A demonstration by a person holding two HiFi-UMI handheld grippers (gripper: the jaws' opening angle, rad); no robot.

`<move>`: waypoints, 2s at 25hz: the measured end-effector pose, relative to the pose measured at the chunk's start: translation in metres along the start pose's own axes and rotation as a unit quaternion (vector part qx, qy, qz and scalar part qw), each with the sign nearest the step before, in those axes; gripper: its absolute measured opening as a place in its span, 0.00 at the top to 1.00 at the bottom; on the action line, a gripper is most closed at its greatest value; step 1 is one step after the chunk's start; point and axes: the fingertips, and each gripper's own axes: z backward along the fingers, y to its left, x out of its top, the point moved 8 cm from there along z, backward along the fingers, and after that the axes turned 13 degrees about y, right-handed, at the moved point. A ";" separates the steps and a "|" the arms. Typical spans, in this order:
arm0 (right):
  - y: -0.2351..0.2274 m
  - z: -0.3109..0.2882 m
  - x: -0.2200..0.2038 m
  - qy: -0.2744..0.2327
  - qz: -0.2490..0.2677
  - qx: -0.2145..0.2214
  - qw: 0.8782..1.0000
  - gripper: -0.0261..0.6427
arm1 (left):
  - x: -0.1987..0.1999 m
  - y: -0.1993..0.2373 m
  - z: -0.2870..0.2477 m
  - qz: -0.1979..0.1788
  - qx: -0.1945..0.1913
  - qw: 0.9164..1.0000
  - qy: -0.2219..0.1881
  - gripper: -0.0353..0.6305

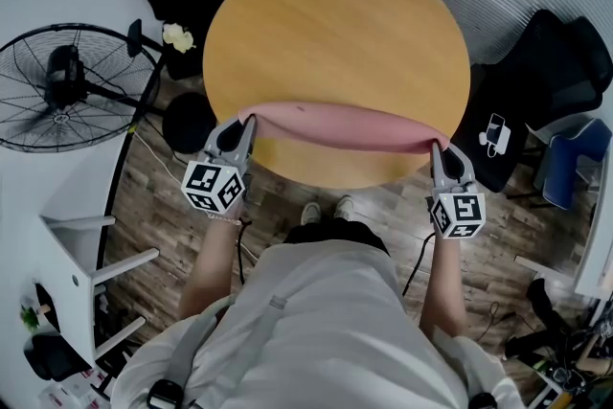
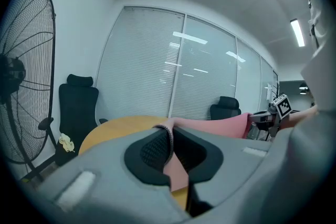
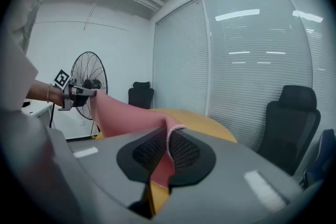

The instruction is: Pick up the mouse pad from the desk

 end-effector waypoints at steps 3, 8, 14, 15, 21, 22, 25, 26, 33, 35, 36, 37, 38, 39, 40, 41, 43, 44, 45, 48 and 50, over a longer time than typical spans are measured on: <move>0.000 0.005 0.008 -0.010 -0.001 -0.003 1.000 0.93 | 0.011 -0.002 0.004 -0.003 0.004 1.000 -0.012 0.92; 0.001 0.014 0.025 -0.029 0.004 -0.009 1.000 0.93 | 0.027 -0.004 0.010 0.000 0.011 0.999 -0.033 0.92; 0.001 0.024 0.047 -0.050 0.017 -0.018 0.998 0.93 | 0.046 -0.005 0.017 0.001 0.016 0.999 -0.049 0.92; 0.001 0.025 0.050 -0.053 0.019 -0.019 0.998 0.93 | 0.049 -0.006 0.018 0.001 0.017 0.999 -0.051 0.92; 0.002 0.035 0.066 -0.065 0.027 -0.027 0.997 0.93 | 0.066 -0.010 0.026 -0.003 0.024 0.997 -0.067 0.92; 0.002 0.037 0.069 -0.067 0.028 -0.027 0.997 0.93 | 0.068 -0.010 0.028 -0.003 0.024 0.997 -0.069 0.92; 0.002 0.042 0.079 -0.075 0.032 -0.029 0.996 0.93 | 0.075 -0.011 0.032 -0.005 0.024 0.997 -0.076 0.92; 0.002 0.043 0.082 -0.078 0.034 -0.030 0.996 0.93 | 0.077 -0.011 0.033 -0.006 0.024 0.997 -0.078 0.92; 0.000 0.051 0.096 -0.087 0.034 -0.032 0.995 0.93 | 0.092 -0.015 0.041 -0.006 0.022 0.995 -0.093 0.92; 0.000 0.051 0.099 -0.085 0.035 -0.030 0.995 0.93 | 0.097 -0.015 0.044 -0.008 0.020 0.995 -0.097 0.92; -0.001 0.052 0.100 -0.085 0.035 -0.030 0.995 0.93 | 0.099 -0.016 0.045 -0.011 0.020 0.995 -0.099 0.92; -0.001 0.054 0.102 -0.086 0.036 -0.030 0.995 0.93 | 0.101 -0.017 0.046 -0.013 0.021 0.995 -0.100 0.92; -0.001 0.056 0.104 -0.088 0.037 -0.030 0.995 0.93 | 0.104 -0.018 0.047 -0.014 0.021 0.995 -0.100 0.92; -0.001 0.057 0.106 -0.091 0.038 -0.030 0.995 0.93 | 0.106 -0.020 0.048 -0.013 0.022 0.995 -0.100 0.92; 0.000 0.058 0.109 -0.094 0.039 -0.031 0.994 0.93 | 0.108 -0.020 0.050 -0.012 0.022 0.995 -0.100 0.92; 0.001 0.060 0.111 -0.095 0.040 -0.031 0.994 0.93 | 0.109 -0.020 0.051 -0.011 0.022 0.995 -0.101 0.92; 0.002 0.061 0.115 -0.098 0.042 -0.032 0.994 0.93 | 0.110 -0.018 0.052 -0.011 0.021 0.994 -0.105 0.92; 0.002 0.061 0.116 -0.099 0.043 -0.033 0.994 0.93 | 0.111 -0.018 0.053 -0.010 0.021 0.994 -0.104 0.92; 0.002 0.062 0.117 -0.099 0.043 -0.033 0.994 0.93 | 0.113 -0.019 0.054 -0.009 0.021 0.995 -0.102 0.92; 0.001 0.062 0.117 -0.100 0.044 -0.033 0.993 0.93 | 0.116 -0.021 0.054 -0.006 0.022 0.995 -0.100 0.92; 0.001 0.063 0.118 -0.099 0.045 -0.032 0.993 0.93 | 0.116 -0.021 0.054 -0.006 0.022 0.995 -0.100 0.92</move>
